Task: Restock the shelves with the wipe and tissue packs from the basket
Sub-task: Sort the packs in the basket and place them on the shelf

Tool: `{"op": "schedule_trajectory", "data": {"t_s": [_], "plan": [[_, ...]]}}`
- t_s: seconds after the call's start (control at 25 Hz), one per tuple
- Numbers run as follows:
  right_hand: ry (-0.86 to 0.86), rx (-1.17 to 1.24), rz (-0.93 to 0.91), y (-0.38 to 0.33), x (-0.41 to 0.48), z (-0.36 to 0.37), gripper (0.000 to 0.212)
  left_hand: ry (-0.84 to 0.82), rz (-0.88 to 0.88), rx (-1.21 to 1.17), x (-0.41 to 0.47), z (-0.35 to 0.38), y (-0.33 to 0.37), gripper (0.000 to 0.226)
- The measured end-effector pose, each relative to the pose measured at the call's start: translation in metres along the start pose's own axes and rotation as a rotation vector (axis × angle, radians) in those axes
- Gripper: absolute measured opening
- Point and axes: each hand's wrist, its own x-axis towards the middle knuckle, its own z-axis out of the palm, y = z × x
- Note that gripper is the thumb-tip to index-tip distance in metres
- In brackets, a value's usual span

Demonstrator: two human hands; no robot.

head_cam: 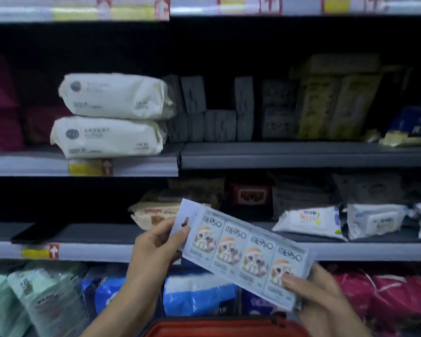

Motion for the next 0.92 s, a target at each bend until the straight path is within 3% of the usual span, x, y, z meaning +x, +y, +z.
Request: {"op": "schedule_trajectory", "data": {"t_s": [0.16,0.32,0.44,0.72,0.92], "plan": [[0.023,0.038,-0.162,-0.041,-0.005,0.033,0.114,-0.041,0.223,0.056,0.015,0.018,0.057,0.028],[0.055,0.017,-0.427,-0.078,0.004,0.072,0.059,0.001,0.44,0.235,0.031,0.032,0.095,0.045],[0.059,-0.113,-0.586,-0.097,0.021,0.103,0.052,-0.025,0.548,0.394,0.041,0.048,0.112,0.039],[0.213,-0.41,-0.933,-0.11,0.095,0.162,0.041,-0.109,0.551,0.334,0.083,0.071,0.127,0.039],[0.32,-0.56,-0.973,-0.116,0.164,0.195,0.042,-0.146,0.358,0.135,0.133,0.076,0.144,0.034]]}}
